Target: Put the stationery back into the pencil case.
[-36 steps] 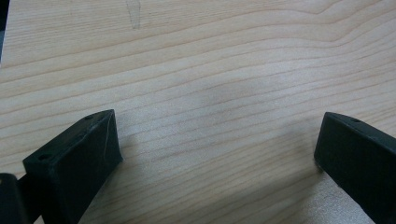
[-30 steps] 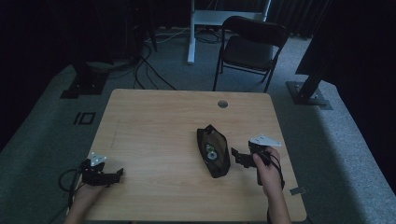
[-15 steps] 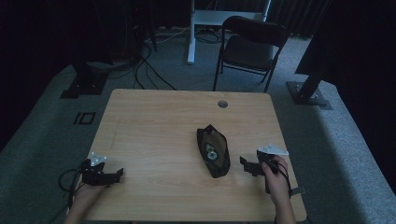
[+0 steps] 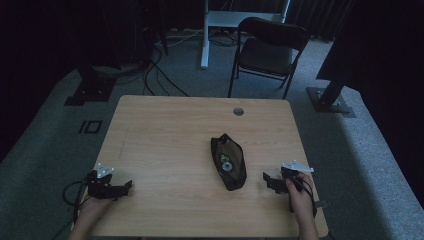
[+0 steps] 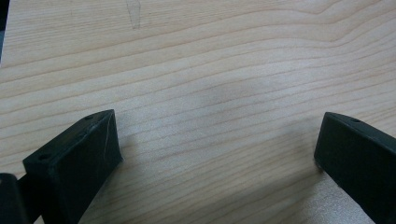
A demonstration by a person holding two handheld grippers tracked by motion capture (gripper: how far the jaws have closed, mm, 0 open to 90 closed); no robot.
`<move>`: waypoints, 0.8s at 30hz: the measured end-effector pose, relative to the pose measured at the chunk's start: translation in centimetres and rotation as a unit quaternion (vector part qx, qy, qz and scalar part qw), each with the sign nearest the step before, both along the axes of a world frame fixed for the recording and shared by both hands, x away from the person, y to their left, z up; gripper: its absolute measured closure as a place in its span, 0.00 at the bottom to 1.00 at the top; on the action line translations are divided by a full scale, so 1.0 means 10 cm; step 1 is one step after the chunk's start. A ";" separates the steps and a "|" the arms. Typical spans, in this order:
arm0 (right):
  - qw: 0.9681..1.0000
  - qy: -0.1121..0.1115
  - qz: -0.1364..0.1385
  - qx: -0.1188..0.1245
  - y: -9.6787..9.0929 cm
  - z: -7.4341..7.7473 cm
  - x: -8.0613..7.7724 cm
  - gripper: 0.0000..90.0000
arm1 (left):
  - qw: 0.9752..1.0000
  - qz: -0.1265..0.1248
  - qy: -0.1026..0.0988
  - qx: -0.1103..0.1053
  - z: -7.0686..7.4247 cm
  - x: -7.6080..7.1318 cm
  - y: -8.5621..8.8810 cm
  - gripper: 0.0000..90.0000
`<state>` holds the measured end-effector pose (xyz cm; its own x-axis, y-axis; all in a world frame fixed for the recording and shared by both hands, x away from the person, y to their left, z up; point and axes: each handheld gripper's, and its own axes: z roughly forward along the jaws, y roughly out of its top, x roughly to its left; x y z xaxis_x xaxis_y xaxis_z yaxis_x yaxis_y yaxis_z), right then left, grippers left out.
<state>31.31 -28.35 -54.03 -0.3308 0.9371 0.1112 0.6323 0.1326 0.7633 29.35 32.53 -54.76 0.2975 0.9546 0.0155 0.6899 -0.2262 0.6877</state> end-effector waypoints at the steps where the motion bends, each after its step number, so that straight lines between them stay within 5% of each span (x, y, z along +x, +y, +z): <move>1: 1.000 0.001 -0.003 -0.001 -0.02 -0.01 0.00 0.18 | 1.000 0.000 0.000 0.000 0.00 0.00 0.00 0.00; 13: 0.999 0.011 -0.023 -0.025 -0.14 -0.11 -0.02 0.18 | 1.000 0.000 0.000 0.000 0.00 0.00 0.00 0.00; 16: 0.998 0.010 -0.013 -0.057 -0.10 -0.12 -0.02 0.14 | 1.000 0.000 0.000 0.000 0.00 0.00 0.00 0.00; 24: 0.998 0.012 -0.005 -0.058 -0.10 -0.12 -0.01 0.14 | 1.000 0.000 0.000 0.000 0.00 0.00 0.00 0.00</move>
